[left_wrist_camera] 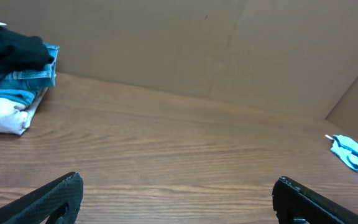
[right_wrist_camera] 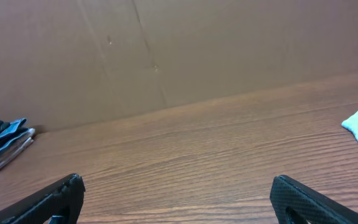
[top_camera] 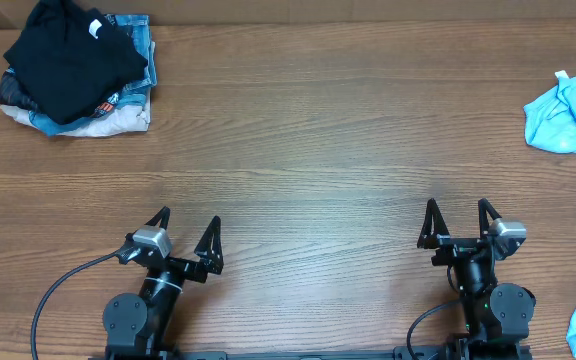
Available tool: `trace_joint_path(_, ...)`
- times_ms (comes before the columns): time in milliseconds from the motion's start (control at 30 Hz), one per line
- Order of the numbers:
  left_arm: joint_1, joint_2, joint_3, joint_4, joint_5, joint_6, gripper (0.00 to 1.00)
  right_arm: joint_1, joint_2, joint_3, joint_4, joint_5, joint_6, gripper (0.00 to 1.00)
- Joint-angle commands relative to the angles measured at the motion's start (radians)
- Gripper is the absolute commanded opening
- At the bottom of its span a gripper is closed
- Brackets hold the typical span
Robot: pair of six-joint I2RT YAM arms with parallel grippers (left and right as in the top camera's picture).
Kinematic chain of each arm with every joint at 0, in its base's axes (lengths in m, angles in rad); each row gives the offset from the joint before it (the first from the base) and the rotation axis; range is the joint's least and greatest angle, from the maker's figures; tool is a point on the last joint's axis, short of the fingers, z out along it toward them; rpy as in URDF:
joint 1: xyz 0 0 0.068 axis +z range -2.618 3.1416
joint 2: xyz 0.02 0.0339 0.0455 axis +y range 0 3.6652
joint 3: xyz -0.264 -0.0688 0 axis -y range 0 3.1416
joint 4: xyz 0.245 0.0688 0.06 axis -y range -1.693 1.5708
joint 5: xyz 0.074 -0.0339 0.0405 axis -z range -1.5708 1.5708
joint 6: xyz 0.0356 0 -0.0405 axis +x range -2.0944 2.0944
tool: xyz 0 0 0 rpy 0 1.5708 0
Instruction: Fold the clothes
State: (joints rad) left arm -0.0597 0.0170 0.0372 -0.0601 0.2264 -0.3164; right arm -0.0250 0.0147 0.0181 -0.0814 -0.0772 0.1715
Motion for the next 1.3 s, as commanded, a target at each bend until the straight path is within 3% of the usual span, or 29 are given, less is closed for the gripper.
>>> trace_joint_path(0, -0.009, -0.014, -0.033, 0.019, -0.029, -0.023, 1.0, 0.004, -0.012, -0.01, 0.004, 0.009, 0.003, 1.0)
trace_joint_path(400, -0.035, -0.014, -0.032, -0.017, -0.203, -0.024, 1.0, 0.004, -0.012, -0.01, 0.004, 0.009, 0.003, 1.0)
trace_joint_path(733, -0.031, -0.014, -0.032, -0.017, -0.201, 0.097, 1.0, 0.004, -0.012, -0.01, 0.004, 0.009, 0.003, 1.0)
trace_joint_path(1267, 0.002, -0.013, -0.032, -0.016, -0.201, 0.104, 1.0, 0.004, -0.012, -0.01, 0.004, 0.009, 0.003, 1.0)
